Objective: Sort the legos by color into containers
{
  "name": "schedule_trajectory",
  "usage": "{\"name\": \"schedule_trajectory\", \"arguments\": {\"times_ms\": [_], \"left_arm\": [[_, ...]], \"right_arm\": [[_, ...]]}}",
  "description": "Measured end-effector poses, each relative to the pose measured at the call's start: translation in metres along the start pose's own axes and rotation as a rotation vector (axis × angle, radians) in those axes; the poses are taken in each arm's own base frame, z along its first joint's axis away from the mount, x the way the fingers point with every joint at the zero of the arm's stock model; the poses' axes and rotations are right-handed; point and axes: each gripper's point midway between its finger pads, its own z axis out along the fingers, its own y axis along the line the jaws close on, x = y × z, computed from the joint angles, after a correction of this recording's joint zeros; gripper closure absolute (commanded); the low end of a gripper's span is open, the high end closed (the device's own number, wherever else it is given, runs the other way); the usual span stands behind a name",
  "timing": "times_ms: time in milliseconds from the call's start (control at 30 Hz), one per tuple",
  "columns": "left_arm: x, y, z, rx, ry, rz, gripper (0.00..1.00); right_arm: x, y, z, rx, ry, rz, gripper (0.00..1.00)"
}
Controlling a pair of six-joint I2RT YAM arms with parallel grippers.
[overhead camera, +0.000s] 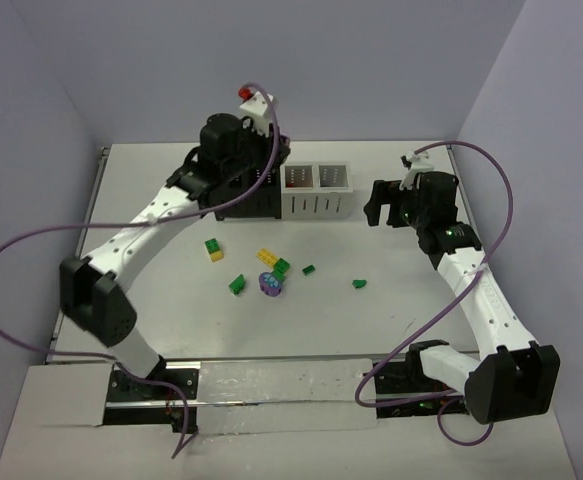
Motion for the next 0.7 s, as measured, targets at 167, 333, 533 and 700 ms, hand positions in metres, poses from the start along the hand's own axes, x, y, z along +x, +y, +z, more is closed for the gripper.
{"name": "schedule_trajectory", "arguments": {"times_ms": [167,333,533,700], "left_arm": [[0.034,-0.007,0.07,0.082,-0.014,0.028,1.0],[0.072,-0.029,0.121,0.164,0.002,0.053,1.0],[0.072,-0.048,0.148,0.208,-0.058,0.078,0.96],[0.064,-0.052,0.157,0.21,-0.105,0.085,0.9]], "right_arm": [[0.001,-0.005,0.001,0.025,0.003,0.001,0.0],[0.0,-0.013,0.001,0.055,0.0,0.007,0.0],[0.0,-0.018,0.001,0.072,-0.002,0.013,0.0],[-0.001,-0.02,0.0,0.078,-0.003,0.016,0.0]]}}
